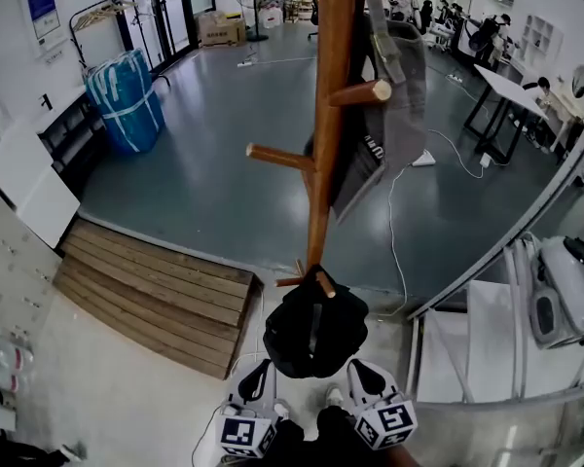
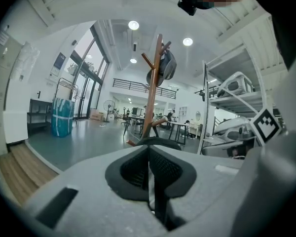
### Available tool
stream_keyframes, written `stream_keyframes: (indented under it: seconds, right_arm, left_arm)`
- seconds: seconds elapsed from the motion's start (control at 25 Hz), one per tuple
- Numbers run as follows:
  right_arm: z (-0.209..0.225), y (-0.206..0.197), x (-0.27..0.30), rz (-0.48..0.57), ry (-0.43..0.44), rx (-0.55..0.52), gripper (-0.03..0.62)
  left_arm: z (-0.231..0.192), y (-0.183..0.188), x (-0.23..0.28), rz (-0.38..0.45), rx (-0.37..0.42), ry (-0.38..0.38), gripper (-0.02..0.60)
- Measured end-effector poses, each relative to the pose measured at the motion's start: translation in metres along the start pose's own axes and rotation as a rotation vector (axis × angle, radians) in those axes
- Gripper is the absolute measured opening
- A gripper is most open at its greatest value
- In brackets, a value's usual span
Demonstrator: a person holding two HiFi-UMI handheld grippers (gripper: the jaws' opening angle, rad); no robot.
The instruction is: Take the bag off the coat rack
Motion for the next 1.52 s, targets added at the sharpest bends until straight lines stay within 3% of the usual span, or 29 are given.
stream_keyframes:
  seconds: [0.44,0.92,1.04,1.2,1.52]
  right_arm:
    - [0.04,0.015,0.029,-0.022,0.045,-0.039,0.014]
    - [0.067,0.022,0.047,-0.024,0.082,-0.06,0.017]
    - [0.078,0.019,0.053,-0.04,0.093,-0.063,0.069]
    - [0.088,0.018,0.063,-0.058,0.093,-0.072,0.114]
    - [0.1,0.017,0.085,-0.095,0.092,-0.076,0.178]
  left_arm:
    - [0.004,0.0,0.037,0.001,-0.002,0.073,0.02]
    - [-0.003,-0.011,0.061,-0.028,-0.001,0.088,0.04]
    - [-0.001,-0.013,0.071,-0.053,0.002,0.084,0.105]
    - [-0.008,-0.024,0.081,-0.075,0.034,0.091,0.14]
    - [-0.02,-0.025,0.101,-0.134,0.015,0.098,0.189]
Point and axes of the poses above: the fingertips, and each gripper's own axes: x forward along the fingers, z to its right, y out of its top, the point moved 6 cm from there along -x, backward along the fingers, and after that the axes turned 5 degrees about -z, right-handed, at the moved point
